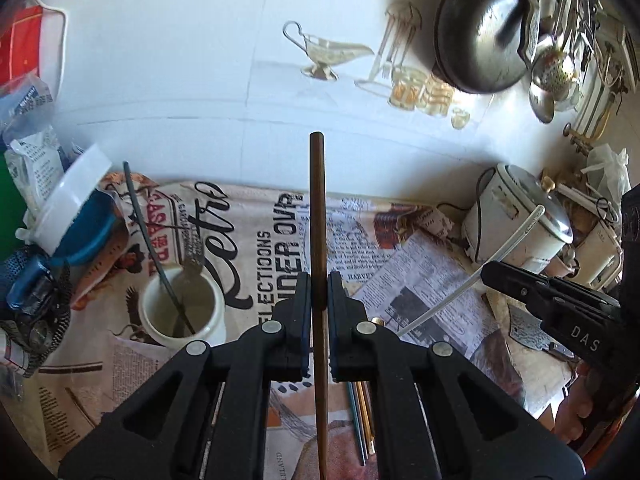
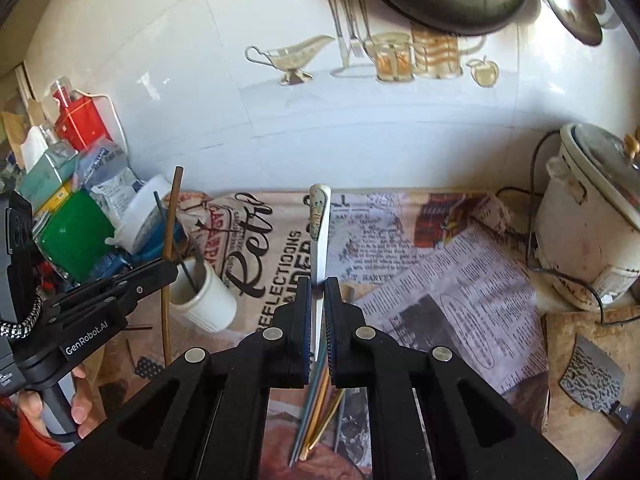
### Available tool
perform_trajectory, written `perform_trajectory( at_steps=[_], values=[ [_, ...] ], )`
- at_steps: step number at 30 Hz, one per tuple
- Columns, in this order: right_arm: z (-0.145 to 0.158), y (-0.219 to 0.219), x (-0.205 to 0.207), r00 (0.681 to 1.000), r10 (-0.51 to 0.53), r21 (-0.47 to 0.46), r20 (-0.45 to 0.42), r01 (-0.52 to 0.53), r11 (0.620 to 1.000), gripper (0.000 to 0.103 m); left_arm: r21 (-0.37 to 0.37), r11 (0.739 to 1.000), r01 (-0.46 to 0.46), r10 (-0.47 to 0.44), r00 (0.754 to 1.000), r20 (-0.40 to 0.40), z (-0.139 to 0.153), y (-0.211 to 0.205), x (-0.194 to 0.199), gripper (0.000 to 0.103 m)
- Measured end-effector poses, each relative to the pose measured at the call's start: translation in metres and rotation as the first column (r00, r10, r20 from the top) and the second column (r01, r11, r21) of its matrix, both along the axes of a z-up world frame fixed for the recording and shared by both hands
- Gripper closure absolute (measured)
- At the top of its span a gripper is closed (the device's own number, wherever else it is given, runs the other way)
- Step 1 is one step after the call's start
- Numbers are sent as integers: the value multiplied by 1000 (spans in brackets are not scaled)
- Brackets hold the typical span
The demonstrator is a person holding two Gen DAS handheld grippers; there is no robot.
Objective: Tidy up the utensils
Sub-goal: 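Lift the knife and wooden chopstick and carry them toward the white cup, then lower the knife and wooden chopstick into the white cup and open both grippers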
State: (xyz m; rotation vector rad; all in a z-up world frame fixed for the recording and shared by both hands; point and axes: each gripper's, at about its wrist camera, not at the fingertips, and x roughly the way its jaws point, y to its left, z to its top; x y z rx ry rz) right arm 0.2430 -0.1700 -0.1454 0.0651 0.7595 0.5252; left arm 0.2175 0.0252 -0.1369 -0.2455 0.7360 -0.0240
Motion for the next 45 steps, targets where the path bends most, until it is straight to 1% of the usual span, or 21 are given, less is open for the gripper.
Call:
perform_trajectory(
  at_steps=[5,12,16,22,27,32,38,45],
  values=[
    [18,18,-4,999,30,4,41,-30,1000,97,7,1000,-29,28,998,54,17,16,-7,97],
    [37,42,-9,994,67,16,86,-69,997,97,12,996,-87,85,988,128,38,46,-9,97],
    [46,58,-10,990,92,22,104,-95,995,97,17,994,-112,108,982,153,44,64,-6,97],
    [56,79,-8,986,118,25,120,-122,992,97,25,988,-154,146,971,187,46,93,4,97],
    [58,100,-4,983,135,27,124,-139,990,97,36,981,-191,180,964,196,38,114,19,97],
    [52,121,5,982,153,30,109,-158,987,97,38,976,-212,200,958,205,23,129,37,97],
    [36,143,18,982,173,24,73,-175,984,97,41,974,-223,211,960,186,-10,140,61,97],
    [12,161,27,983,186,6,10,-186,983,97,45,976,-212,203,967,153,-46,145,73,97]
  ],
)
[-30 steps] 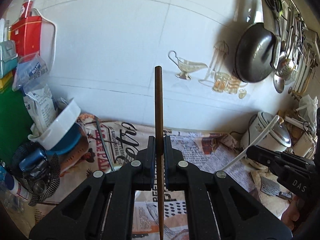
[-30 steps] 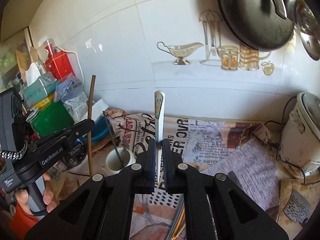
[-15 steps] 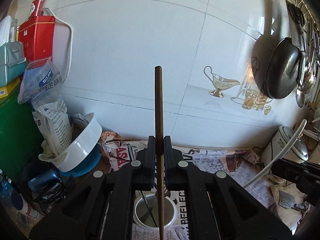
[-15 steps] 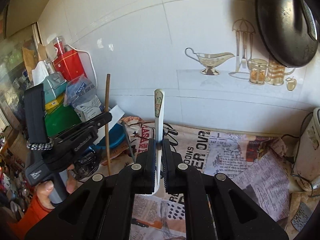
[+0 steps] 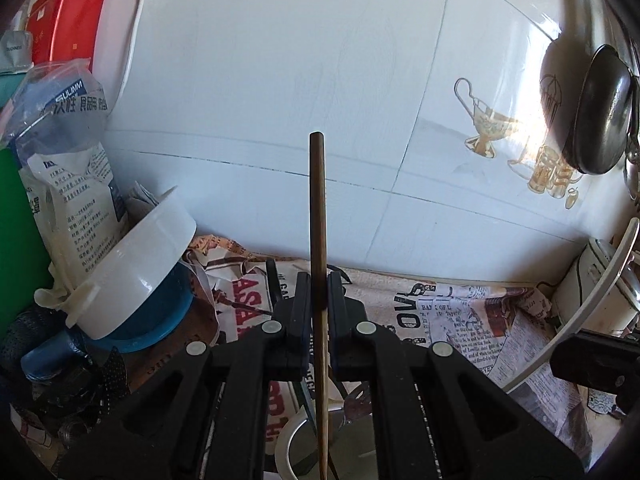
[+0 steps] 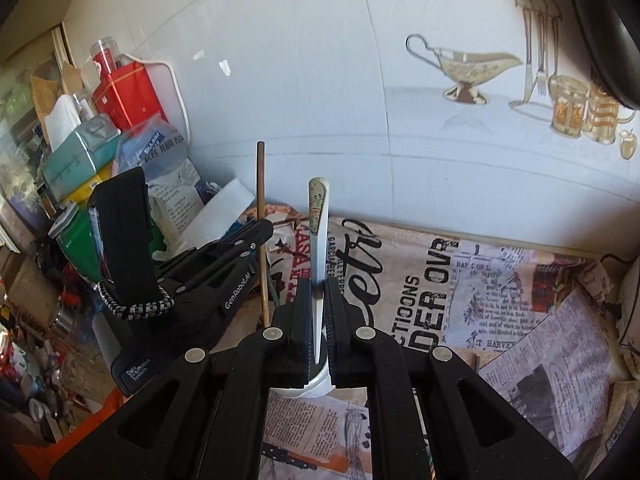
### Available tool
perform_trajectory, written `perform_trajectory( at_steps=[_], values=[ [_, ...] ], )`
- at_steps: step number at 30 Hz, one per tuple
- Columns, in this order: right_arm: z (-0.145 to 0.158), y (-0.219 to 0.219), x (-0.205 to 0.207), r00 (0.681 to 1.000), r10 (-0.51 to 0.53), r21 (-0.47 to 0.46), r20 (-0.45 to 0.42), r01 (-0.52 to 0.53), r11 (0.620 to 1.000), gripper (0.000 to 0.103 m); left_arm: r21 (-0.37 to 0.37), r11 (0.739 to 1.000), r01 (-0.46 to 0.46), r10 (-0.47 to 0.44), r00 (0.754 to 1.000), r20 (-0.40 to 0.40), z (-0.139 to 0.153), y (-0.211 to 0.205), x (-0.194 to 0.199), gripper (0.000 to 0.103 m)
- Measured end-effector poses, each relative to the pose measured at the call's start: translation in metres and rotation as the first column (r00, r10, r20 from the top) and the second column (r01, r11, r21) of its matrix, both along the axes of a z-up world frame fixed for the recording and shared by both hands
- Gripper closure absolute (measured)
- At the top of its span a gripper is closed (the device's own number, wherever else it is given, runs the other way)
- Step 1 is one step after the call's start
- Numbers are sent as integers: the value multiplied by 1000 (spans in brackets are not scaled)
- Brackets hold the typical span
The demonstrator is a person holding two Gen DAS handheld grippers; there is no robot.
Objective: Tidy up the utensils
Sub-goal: 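Lower the knife and wooden chopstick into the white cup and open both grippers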
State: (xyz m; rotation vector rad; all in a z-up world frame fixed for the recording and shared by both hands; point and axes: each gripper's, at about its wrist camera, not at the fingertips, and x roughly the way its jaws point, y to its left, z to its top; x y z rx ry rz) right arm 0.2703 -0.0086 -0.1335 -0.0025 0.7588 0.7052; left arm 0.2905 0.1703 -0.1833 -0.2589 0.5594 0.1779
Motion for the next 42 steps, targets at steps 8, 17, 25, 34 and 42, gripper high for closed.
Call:
perform_trajectory(
  at_steps=[8,17,25,34,42],
  values=[
    [-28,13,12,997,6,-48,-82,-10,999,97,-11,1000,25,-26,996,-80,-27,-2,-5,97],
    [-41,21,14,993,12,-90,-114,-23,996,97,-16,999,44,-46,989,-140,-34,-11,-24,97],
    [-43,17,10,988,21,-108,-153,-38,993,95,-14,998,54,-56,982,-181,-24,-18,-42,97],
    [-17,-13,-3,996,16,-92,-93,-25,995,86,23,998,62,-58,987,-148,15,-40,-64,93],
    [8,-52,-15,1000,2,-77,-12,-3,997,83,50,996,73,-68,992,-105,50,-73,-77,71]
  ],
)
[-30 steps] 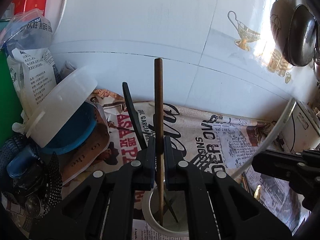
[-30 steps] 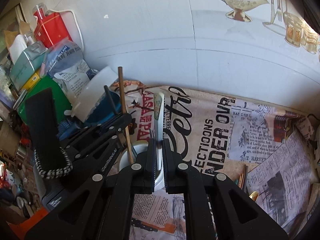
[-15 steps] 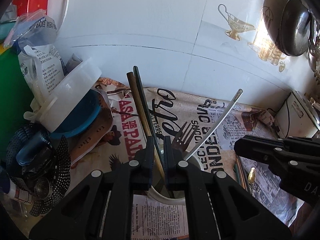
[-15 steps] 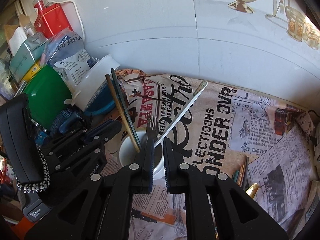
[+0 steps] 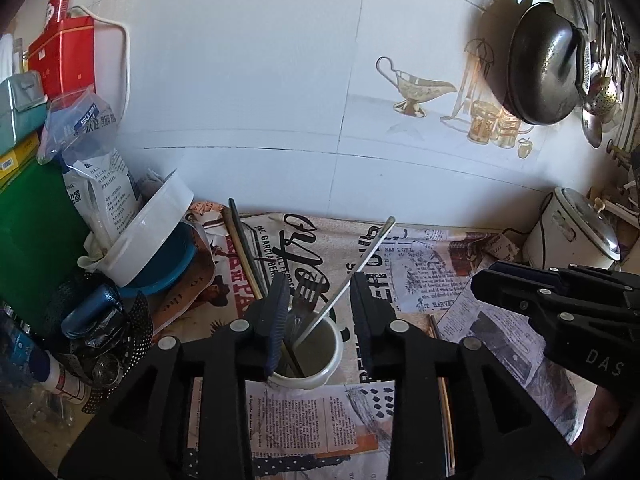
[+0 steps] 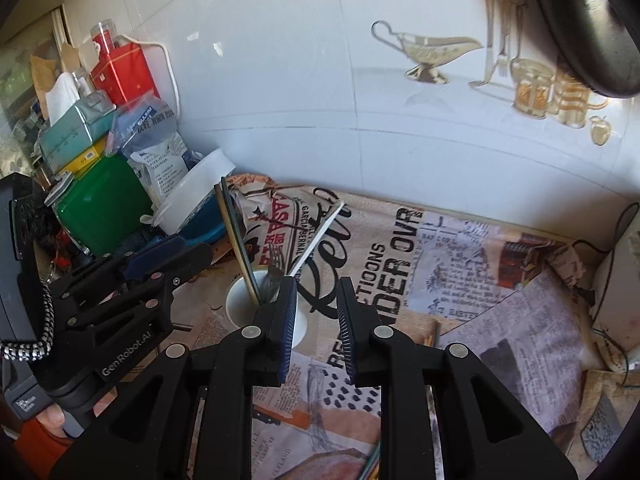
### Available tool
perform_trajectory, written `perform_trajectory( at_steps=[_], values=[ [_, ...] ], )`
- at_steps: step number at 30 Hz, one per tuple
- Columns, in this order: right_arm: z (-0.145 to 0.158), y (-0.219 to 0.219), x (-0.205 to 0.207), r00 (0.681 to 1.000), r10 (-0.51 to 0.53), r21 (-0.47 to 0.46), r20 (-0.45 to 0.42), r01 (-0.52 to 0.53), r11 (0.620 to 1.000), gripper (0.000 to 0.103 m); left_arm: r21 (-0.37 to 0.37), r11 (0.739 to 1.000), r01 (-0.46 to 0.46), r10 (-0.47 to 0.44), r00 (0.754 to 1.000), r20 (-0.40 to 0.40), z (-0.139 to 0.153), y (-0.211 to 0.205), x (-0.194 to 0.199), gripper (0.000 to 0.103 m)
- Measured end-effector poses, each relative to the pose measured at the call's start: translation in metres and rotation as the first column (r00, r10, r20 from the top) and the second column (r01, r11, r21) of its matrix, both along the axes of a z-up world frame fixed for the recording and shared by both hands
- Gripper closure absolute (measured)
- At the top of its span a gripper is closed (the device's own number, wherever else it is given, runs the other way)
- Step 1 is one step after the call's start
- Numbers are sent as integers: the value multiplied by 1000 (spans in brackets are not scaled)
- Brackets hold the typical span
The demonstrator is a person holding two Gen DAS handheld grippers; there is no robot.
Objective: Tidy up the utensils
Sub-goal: 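Lower the knife and wooden chopstick into the white cup and open both grippers, then move both open grippers over the pile of chopsticks and gold spoon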
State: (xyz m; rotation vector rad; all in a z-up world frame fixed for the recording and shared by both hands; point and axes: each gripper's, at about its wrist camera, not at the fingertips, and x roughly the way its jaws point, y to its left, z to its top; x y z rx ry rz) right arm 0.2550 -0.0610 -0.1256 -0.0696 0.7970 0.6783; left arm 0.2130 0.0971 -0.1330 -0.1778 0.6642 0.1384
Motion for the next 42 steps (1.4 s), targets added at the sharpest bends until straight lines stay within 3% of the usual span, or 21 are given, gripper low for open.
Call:
perform_trajectory(
  at_steps=[8,12,19,28,35,42],
  values=[
    [8,-43,-6,998,-39,12,40,39,999,75,11,999,30,-31,999,24,15,-41,-7,49],
    [-3,-65,-5,997,-68,-3,24,68,998,74,10,999,53,-53,999,-1,8,-60,-3,45],
    [-43,-104,3,990,-122,-65,-66,117,991,74,4,995,104,-103,987,-125,-33,-95,17,44],
    [-114,-139,14,959,-172,-159,-224,138,978,74,33,990,138,-120,939,-322,-115,-128,43,44],
    [-166,-125,26,920,-151,-162,-362,98,982,74,12,993,120,-106,915,-390,-148,-129,42,44],
    [-191,-95,34,902,-117,-166,-415,51,985,74,14,995,98,-82,902,-423,-162,-123,33,44]
  ],
)
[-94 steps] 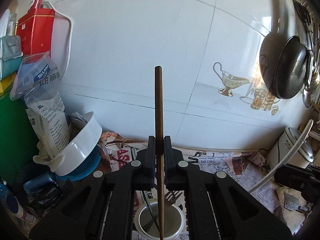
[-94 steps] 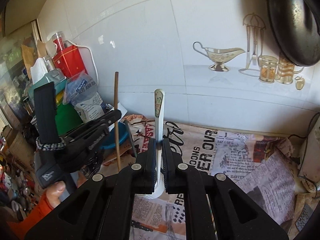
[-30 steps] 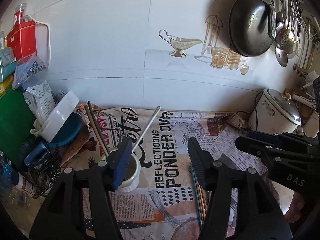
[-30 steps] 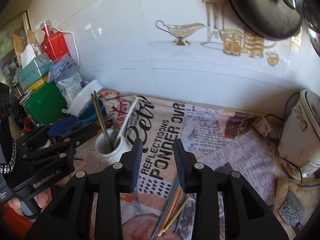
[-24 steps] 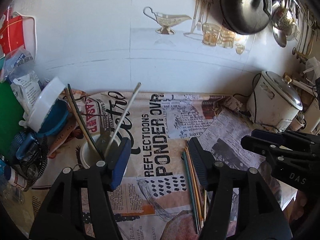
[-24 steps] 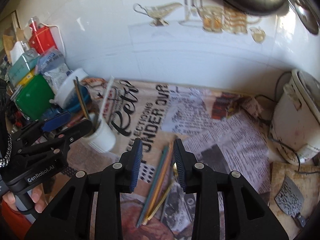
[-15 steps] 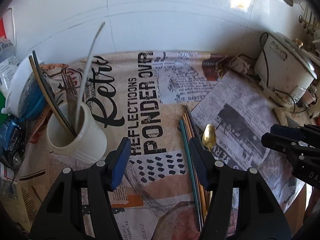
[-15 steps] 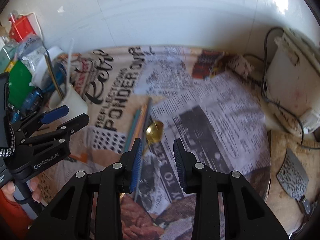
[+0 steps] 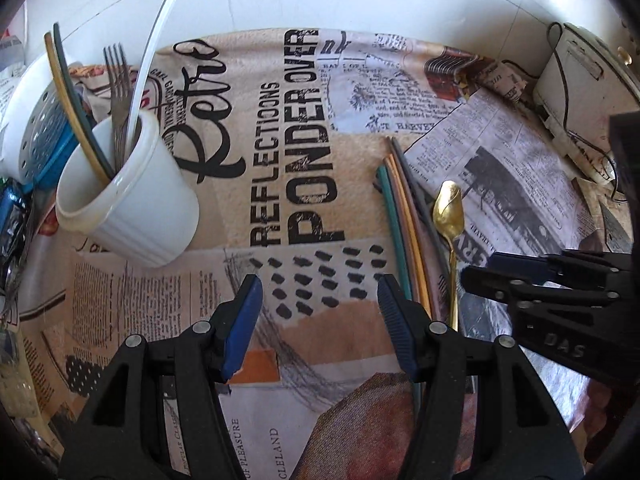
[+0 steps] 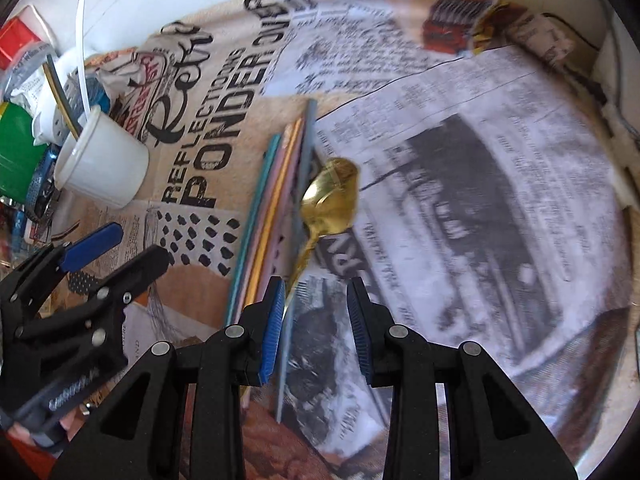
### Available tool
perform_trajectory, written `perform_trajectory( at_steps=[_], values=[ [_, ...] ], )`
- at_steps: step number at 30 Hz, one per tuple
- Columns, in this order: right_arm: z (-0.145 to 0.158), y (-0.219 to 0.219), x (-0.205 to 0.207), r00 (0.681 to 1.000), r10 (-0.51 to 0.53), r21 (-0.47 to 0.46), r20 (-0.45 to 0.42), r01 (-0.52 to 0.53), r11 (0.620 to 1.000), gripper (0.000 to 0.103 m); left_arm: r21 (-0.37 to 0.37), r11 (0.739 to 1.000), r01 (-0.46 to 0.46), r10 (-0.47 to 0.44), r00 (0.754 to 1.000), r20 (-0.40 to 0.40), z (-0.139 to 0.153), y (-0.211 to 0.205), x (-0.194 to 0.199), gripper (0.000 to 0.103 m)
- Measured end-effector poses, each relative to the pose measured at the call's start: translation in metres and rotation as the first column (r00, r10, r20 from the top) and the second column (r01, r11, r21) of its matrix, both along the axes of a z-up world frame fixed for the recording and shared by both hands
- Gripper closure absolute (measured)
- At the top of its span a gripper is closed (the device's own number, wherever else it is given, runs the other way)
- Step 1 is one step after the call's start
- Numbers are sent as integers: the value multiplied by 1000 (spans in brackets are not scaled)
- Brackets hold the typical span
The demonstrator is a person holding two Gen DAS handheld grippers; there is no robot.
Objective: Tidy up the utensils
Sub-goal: 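Move both open grippers over the pile of chopsticks and gold spoon, then grasp the gold spoon with the right gripper while the left grasps the teal chopstick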
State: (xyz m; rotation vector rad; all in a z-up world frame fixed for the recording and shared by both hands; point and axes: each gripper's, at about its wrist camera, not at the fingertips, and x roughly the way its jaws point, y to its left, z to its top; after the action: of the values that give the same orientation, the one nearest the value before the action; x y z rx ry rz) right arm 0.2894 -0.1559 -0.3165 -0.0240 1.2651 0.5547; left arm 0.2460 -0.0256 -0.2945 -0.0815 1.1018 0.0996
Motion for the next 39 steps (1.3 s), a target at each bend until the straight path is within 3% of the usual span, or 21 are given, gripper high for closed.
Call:
perform_trajectory(
  at_steps=[3,7,17,23,24,26,28,32,39],
  values=[
    [-5,12,-4,1000,30,-28,7,-30,999,74,2,1000,-8,8,1000,-7,-3,4,-3,44],
    [-8,15,-7,999,50,-26,18,-50,998,94,-7,1000,-16,16,1000,-9,-4,8,-4,44],
    [-5,-25,-6,1000,10,-38,16,-9,999,99,-20,1000,9,-9,1000,-9,-6,3,-1,44],
    [-1,-48,-2,999,-10,-141,45,17,990,99,-31,999,27,-28,1000,-14,-8,-1,3,44],
    [0,-48,0,999,-13,-137,48,20,990,99,-33,999,29,-29,999,-15,-9,-2,4,44],
    [4,-45,5,999,-18,-112,37,22,993,88,-34,999,31,-32,999,-16,-9,-3,5,44],
    [7,-42,8,999,-20,-90,50,24,996,63,-34,999,32,-32,999,-16,-9,-3,5,44],
    [2,-19,13,992,9,-181,123,13,983,61,-39,999,24,-24,1000,-12,-8,2,4,44],
    [-9,7,15,984,80,-218,158,-44,975,61,-41,999,10,-10,1000,-10,-7,12,-2,44]
  ],
)
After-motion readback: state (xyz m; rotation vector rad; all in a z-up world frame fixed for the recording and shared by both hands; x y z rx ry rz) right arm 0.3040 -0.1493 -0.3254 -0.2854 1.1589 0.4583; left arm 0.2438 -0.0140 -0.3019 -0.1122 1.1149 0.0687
